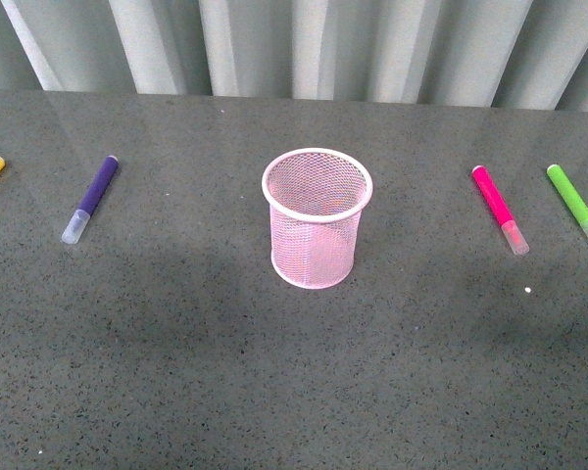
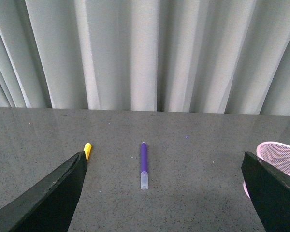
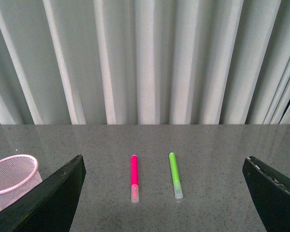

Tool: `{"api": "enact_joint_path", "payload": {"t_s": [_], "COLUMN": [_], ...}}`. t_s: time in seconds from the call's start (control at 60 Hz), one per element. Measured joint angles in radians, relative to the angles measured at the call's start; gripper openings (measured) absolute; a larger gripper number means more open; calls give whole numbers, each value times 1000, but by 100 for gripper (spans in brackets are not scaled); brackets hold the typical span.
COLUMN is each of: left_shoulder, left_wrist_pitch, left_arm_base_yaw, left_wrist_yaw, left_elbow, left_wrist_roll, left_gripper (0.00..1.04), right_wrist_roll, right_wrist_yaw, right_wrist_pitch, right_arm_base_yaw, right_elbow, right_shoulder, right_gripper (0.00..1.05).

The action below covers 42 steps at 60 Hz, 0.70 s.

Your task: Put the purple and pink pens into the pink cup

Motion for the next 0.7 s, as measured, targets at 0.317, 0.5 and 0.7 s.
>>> {"api": "enact_joint_path", "payload": {"t_s": [0.317,0.5,0.7], "left_shoulder": [0,0,0], "left_wrist_pitch": [0,0,0], "left_arm_base_yaw": [0,0,0], "left_wrist_yaw": [0,0,0], "left_elbow": [0,0,0], "left_wrist_roll": [0,0,0], "left_gripper": [98,98,98], "right_wrist_roll": [0,0,0], "right_wrist_yaw": [0,0,0], "right_wrist_pitch": [0,0,0], "right_arm_base_yaw": [0,0,0], "right_elbow": [0,0,0], "right_shoulder": [0,0,0], "right_gripper": [98,98,98]}}
